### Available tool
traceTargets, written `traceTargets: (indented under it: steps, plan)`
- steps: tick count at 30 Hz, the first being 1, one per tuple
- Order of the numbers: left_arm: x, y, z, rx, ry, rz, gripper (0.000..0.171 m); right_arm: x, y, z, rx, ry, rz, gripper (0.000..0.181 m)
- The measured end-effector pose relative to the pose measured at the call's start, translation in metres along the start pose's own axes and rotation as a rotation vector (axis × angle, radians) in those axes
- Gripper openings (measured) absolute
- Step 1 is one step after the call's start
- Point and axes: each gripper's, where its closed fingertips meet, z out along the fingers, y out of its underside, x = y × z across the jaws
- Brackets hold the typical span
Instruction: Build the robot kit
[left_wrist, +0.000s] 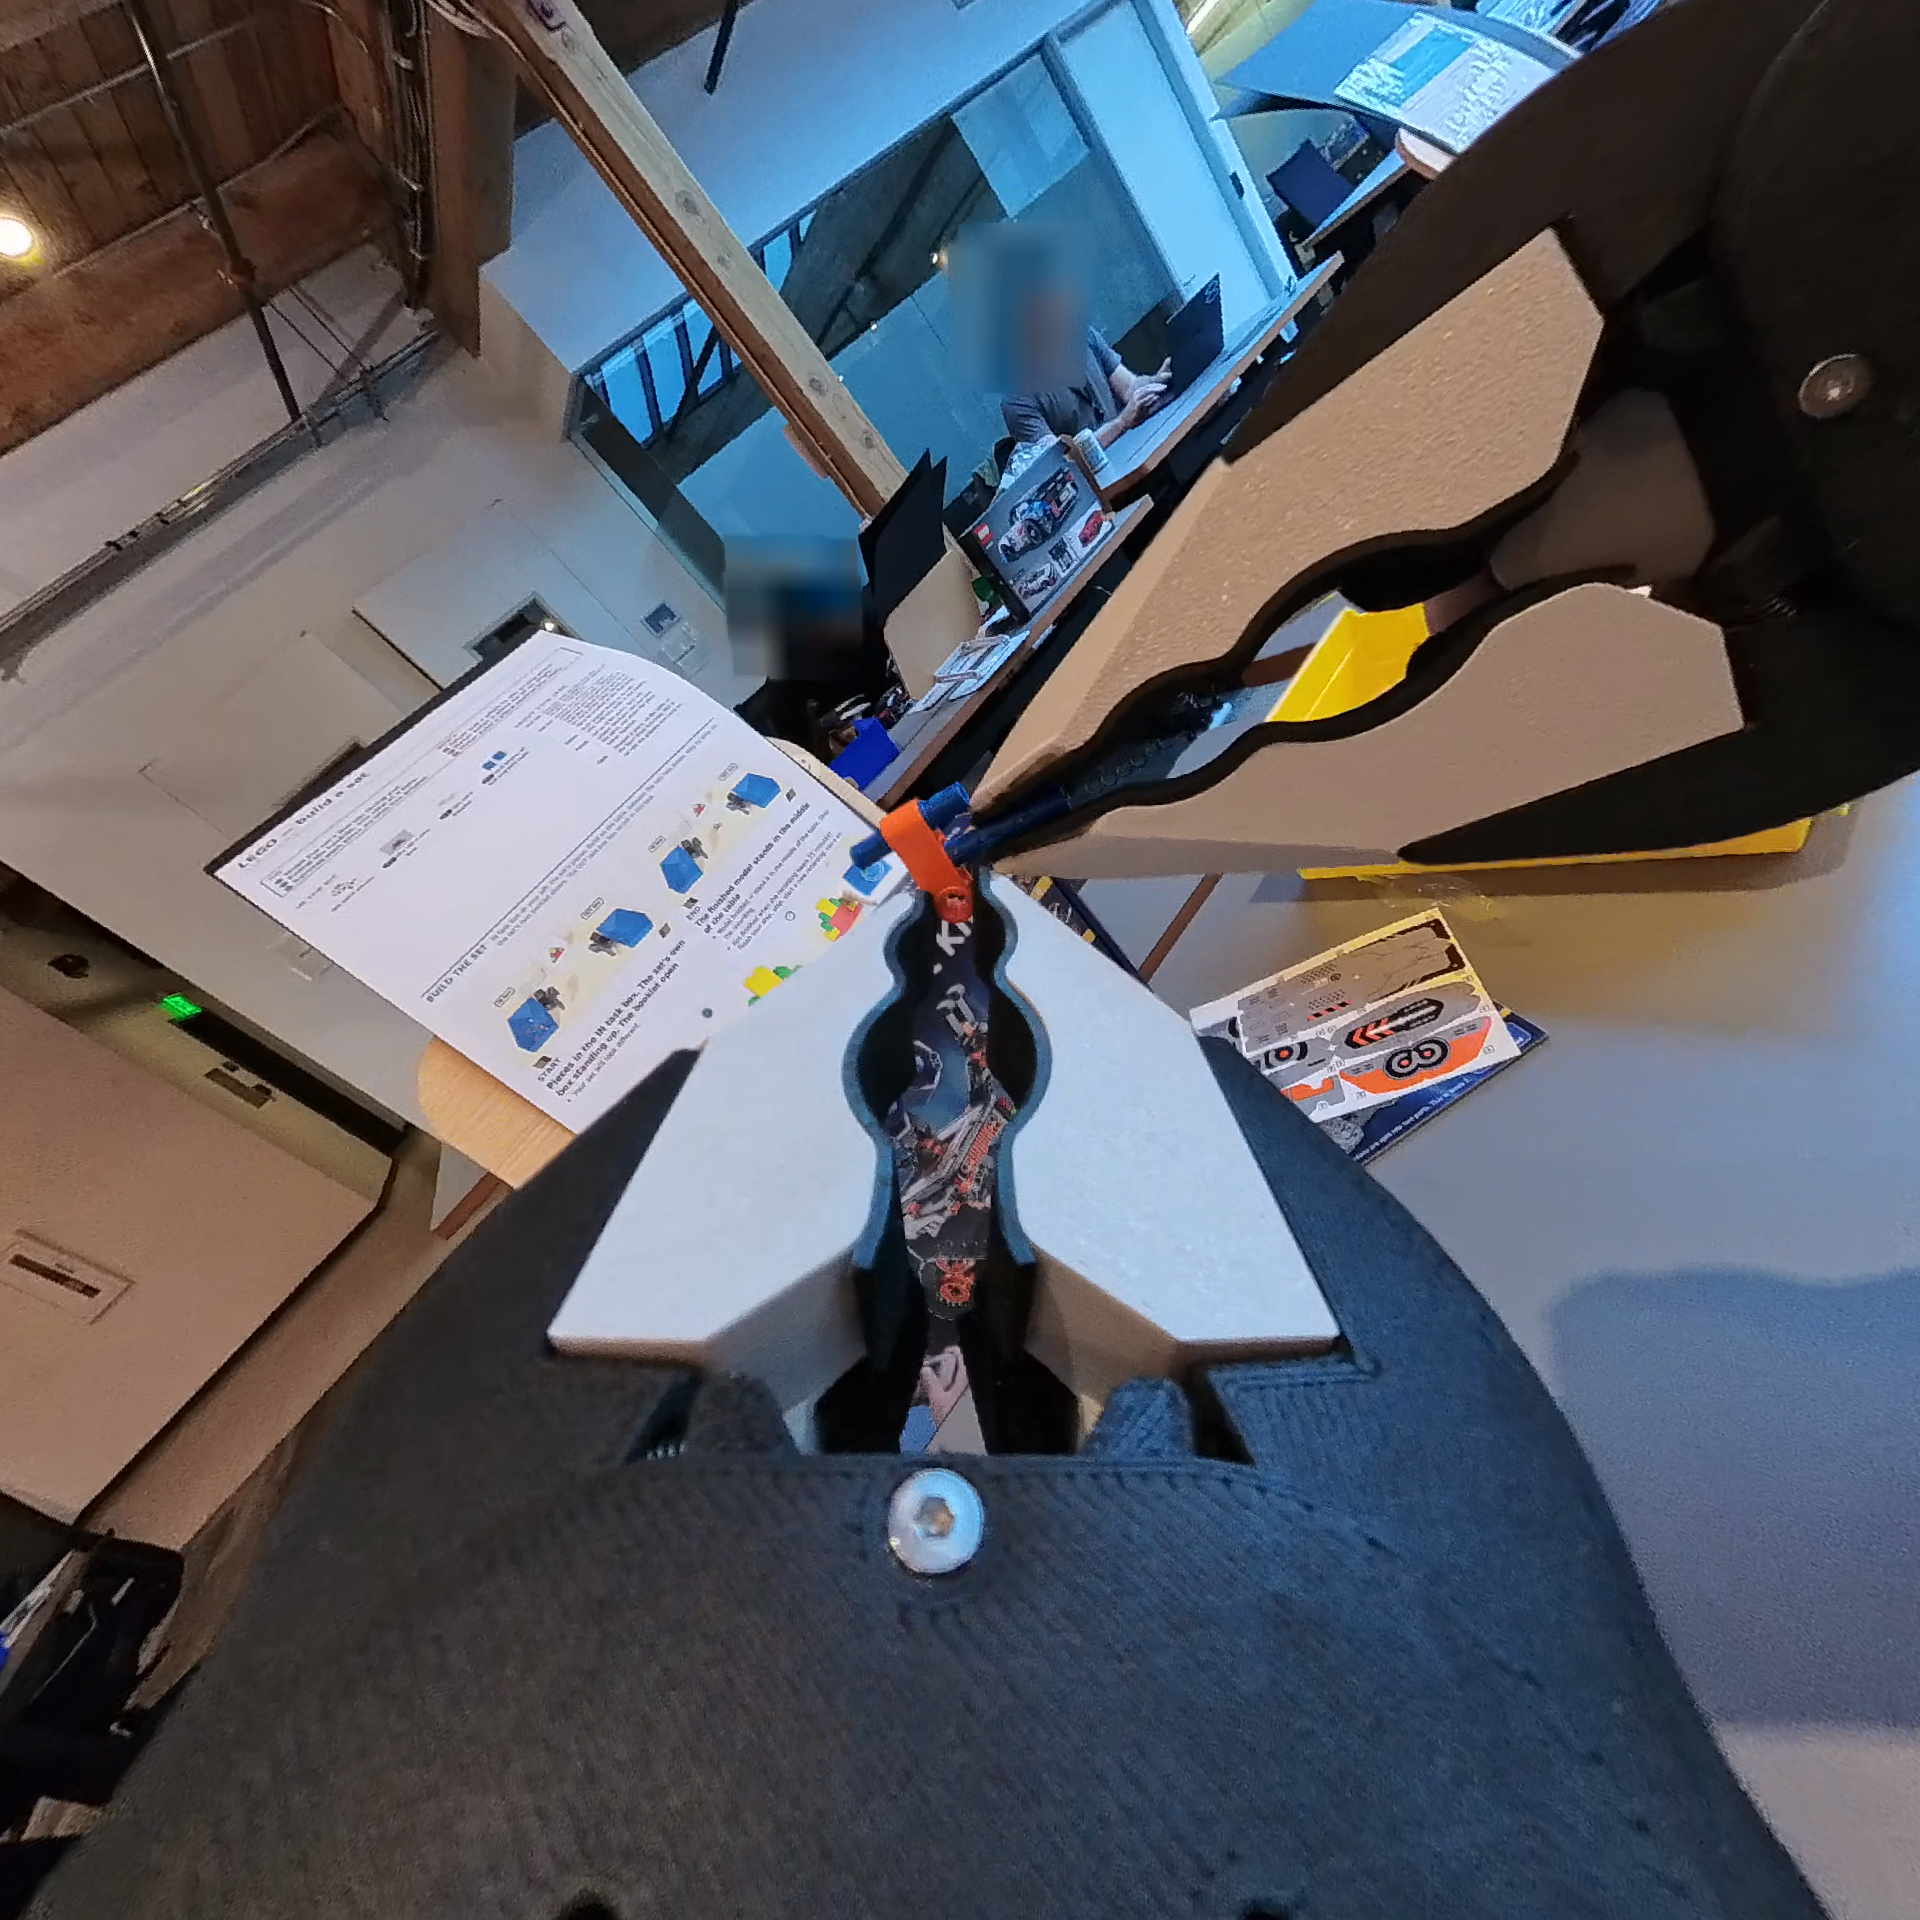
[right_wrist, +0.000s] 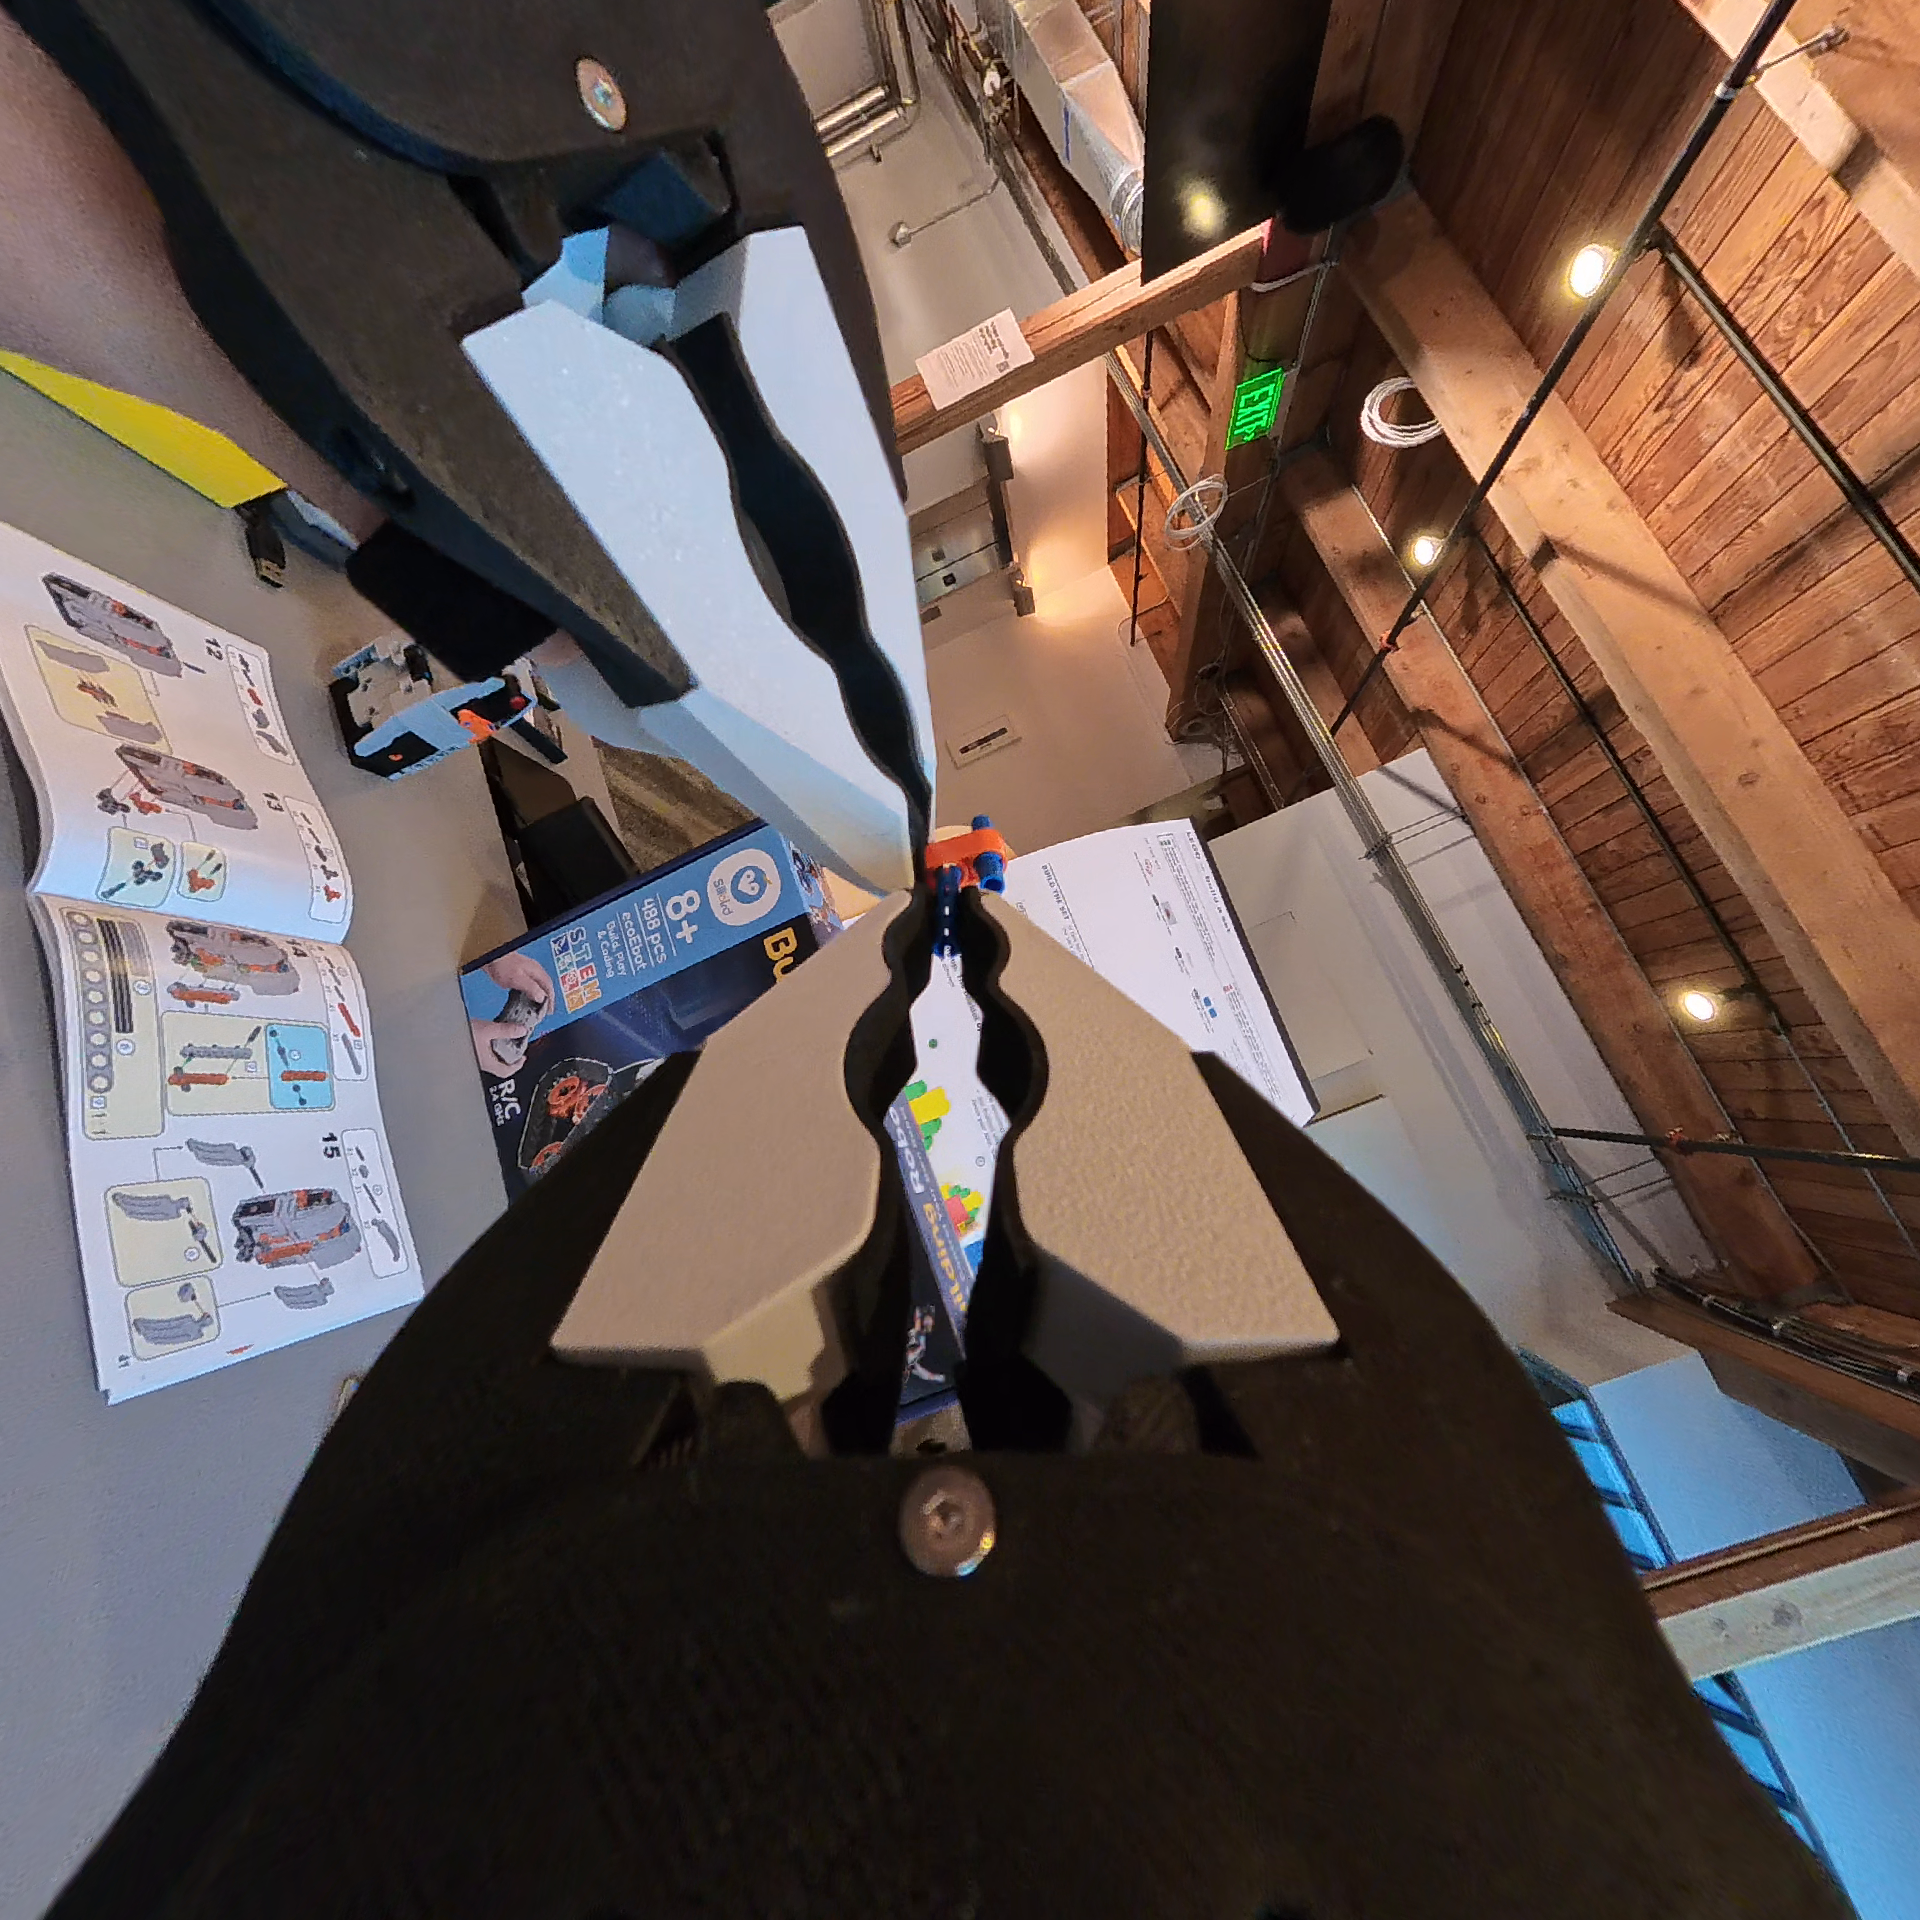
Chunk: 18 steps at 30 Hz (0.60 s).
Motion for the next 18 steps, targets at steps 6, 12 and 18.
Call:
traceTargets:
  steps: [6, 12, 18]
  plan:
    - [-0.004, 0.01, 0.003, -0.031, 0.055, -0.117, 0.005, -0.006, 0.007, 0.007, -0.002, -0.021, 0.011, 0.003]
    - [0.008, 0.058, 0.009, -0.251, 0.222, -0.31, 0.005, -0.001, 0.018, 0.002, -0.009, -0.043, 0.07, 0.003]
    - [0.102, 0.165, 0.039, -0.716, 0.567, -0.481, 0.005, 0.006, 0.028, -0.013, 0.026, -0.102, 0.174, 0.003]
